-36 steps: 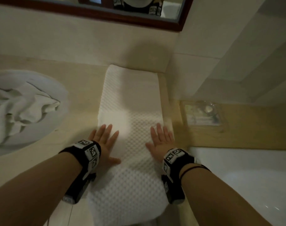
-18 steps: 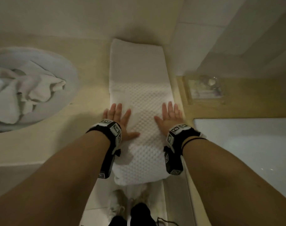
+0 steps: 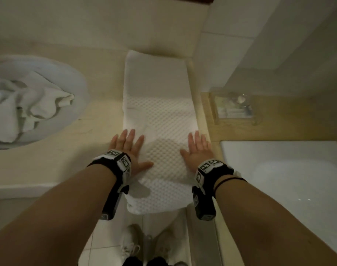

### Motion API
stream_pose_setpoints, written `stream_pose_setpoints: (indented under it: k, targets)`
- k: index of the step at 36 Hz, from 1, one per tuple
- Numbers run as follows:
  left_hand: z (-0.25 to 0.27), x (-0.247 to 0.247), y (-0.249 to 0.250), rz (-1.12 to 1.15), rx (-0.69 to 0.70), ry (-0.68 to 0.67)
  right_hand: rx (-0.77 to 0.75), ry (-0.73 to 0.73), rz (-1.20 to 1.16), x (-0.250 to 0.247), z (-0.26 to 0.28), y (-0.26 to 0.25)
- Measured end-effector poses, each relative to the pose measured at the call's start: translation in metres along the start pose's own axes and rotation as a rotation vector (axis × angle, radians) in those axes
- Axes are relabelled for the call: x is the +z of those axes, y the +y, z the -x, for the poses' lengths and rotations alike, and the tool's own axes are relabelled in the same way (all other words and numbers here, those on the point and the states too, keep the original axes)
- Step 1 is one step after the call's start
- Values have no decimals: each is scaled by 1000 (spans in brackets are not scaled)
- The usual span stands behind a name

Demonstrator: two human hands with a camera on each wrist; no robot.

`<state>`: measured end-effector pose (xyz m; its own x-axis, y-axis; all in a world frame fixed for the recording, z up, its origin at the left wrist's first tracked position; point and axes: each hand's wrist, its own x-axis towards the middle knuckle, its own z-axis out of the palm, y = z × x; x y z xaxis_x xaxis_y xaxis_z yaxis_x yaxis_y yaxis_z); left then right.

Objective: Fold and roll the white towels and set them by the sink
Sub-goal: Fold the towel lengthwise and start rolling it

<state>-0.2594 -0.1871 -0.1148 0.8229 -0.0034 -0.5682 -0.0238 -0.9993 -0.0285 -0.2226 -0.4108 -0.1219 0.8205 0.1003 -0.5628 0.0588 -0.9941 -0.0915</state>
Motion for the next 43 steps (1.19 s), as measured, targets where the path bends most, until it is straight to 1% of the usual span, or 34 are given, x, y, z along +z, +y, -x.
stream_pose_setpoints:
  k: [2,4,6,8,9,12,16,19,22,24,26,30,31,33,36,38,40,42,43]
  targets:
    - [3,-3,0,61,-30,-39,57,-37,-40,-3,5,10]
    - [3,-10,1,140,-49,-66,78,-47,-110,-12,9,13]
    - [2,-22,2,245,-83,-9,94,-13,-205,-24,7,10]
    - [0,-34,0,419,-153,96,143,59,-246,-37,2,6]
    - [-2,-41,-1,511,-191,127,159,74,-263,-43,-1,4]
    - [-11,-59,-11,687,-279,89,170,13,-348,-58,-8,1]
    - [-27,-76,-24,778,-365,102,252,28,-420,-69,-20,9]
    - [-41,-83,-28,799,-400,116,265,15,-516,-75,-33,15]
    - [-58,-92,-28,849,-388,153,269,17,-648,-85,-53,12]
    - [-71,-97,-31,894,-341,168,271,-5,-703,-94,-64,6]
    - [-85,-101,-35,911,-292,182,284,-29,-676,-99,-78,1]
    - [-106,-102,-46,877,-267,187,282,-77,-598,-105,-97,-4]
    - [-109,-104,-50,856,-241,175,281,-88,-552,-108,-101,-4]
    - [-112,-103,-58,826,-152,139,270,-62,-525,-113,-100,-3]
    - [-122,-114,-70,806,-68,169,281,-49,-580,-119,-119,0]
    - [-135,-128,-74,902,-60,220,263,38,-711,-130,-129,-3]
    - [-147,-146,-77,1006,-79,278,222,135,-826,-151,-130,-14]
    - [-160,-169,-83,1084,-95,369,165,281,-946,-167,-141,-17]
    - [-168,-182,-86,1086,-95,426,139,358,-995,-177,-147,-20]
